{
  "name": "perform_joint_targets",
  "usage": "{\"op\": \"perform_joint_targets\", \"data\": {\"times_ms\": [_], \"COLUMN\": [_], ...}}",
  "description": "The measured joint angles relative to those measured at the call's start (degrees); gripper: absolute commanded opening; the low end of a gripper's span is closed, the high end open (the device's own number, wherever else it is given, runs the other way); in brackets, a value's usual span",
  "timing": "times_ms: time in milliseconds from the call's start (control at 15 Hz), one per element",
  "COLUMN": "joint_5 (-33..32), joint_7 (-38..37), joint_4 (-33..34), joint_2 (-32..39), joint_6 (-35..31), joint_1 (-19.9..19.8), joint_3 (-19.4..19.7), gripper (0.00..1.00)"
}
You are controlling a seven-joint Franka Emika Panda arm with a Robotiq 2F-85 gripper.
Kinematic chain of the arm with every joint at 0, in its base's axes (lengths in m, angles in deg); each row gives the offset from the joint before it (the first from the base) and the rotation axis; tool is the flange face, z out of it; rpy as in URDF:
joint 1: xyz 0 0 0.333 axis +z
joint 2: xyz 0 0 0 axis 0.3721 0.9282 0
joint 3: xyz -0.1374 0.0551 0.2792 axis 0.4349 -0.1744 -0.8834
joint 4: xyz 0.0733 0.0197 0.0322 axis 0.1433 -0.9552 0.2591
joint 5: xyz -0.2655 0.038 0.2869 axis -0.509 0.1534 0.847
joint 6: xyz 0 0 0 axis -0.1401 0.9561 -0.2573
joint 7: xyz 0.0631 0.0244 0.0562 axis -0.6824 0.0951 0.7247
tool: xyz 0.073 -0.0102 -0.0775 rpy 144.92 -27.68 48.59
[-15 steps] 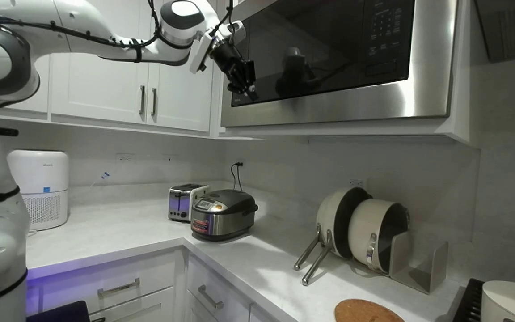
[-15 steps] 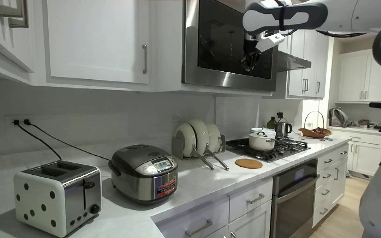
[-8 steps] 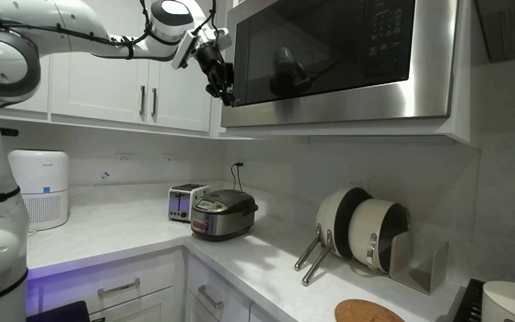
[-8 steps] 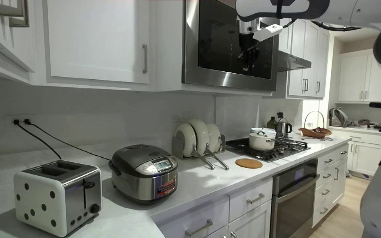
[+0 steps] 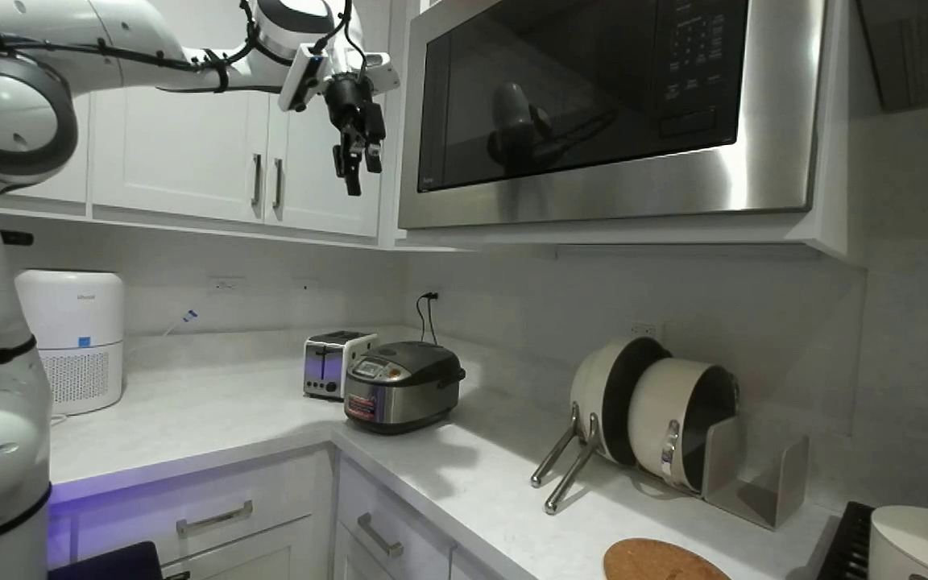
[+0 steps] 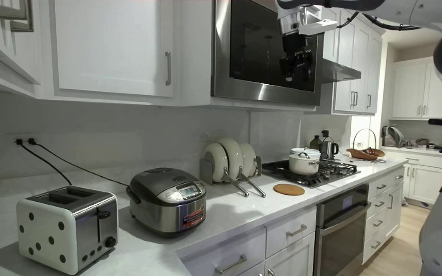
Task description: Close the microwave door and open the rice cooker
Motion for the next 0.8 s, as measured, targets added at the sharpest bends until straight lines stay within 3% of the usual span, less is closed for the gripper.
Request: {"op": "perform_joint_targets", "data": {"times_ms": [400,800], "joint_5": [10.2,17.1], "joint_7": [-4.8,-5.0], "joint_4": [-1.2,-10.1], "joint_2": [-1.1,-7.3], "joint_6": [3.7,3.7], "joint_1": [-0.3,-0.3], "joint_3": [4.1,5.9], "gripper": [1.00,1.00]}}
